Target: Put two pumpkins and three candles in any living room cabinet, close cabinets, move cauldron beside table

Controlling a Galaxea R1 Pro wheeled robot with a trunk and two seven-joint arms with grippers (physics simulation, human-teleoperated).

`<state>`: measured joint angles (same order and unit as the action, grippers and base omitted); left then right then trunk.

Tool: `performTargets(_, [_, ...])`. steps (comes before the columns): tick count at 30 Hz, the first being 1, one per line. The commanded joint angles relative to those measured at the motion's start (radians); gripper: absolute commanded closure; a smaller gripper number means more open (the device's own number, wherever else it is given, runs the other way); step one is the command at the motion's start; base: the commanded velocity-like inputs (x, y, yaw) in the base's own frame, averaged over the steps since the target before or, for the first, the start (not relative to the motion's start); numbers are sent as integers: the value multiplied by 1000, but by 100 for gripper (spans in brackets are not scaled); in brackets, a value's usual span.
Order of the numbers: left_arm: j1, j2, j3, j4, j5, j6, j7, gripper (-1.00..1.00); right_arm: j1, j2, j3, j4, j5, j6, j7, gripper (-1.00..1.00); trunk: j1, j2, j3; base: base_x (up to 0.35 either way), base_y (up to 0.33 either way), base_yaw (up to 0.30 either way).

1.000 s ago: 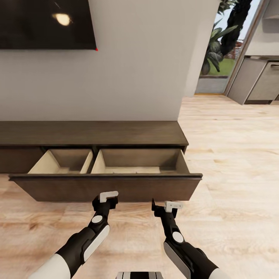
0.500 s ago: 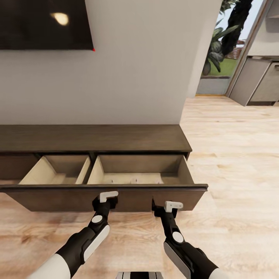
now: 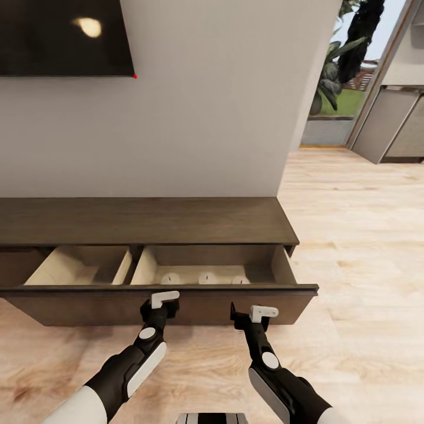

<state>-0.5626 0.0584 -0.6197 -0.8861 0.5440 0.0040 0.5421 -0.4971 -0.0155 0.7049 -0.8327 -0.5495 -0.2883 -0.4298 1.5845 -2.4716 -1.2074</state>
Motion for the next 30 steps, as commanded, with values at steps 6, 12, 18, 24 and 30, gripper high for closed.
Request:
performTargets(6, [-2, 1, -5, -5, -12, 1, 9, -100, -1, -1, 7, -1, -10, -6, -6, -100, 0, 0, -1, 304, 0, 0])
performTargets(12, [-2, 1, -3, -5, -12, 1, 9, -100, -1, -1, 7, -2, -10, -5, -6, -100, 0, 0, -1, 322, 0, 0])
performTargets(18, [-2, 1, -2, -5, -12, 1, 9, -100, -1, -1, 7, -6, -10, -3, -6, -100, 0, 0, -1, 323, 0, 0])
performTargets(24, [-2, 1, -2, -5, -12, 1, 9, -100, -1, -1, 7, -6, -10, -3, -6, -100, 0, 0, -1, 297, 0, 0])
performTargets(30, [-2, 3, -3, -22, -12, 1, 9, -100, -1, -1, 7, -6, -10, -3, -6, -100, 0, 0, -1, 182, 0, 0])
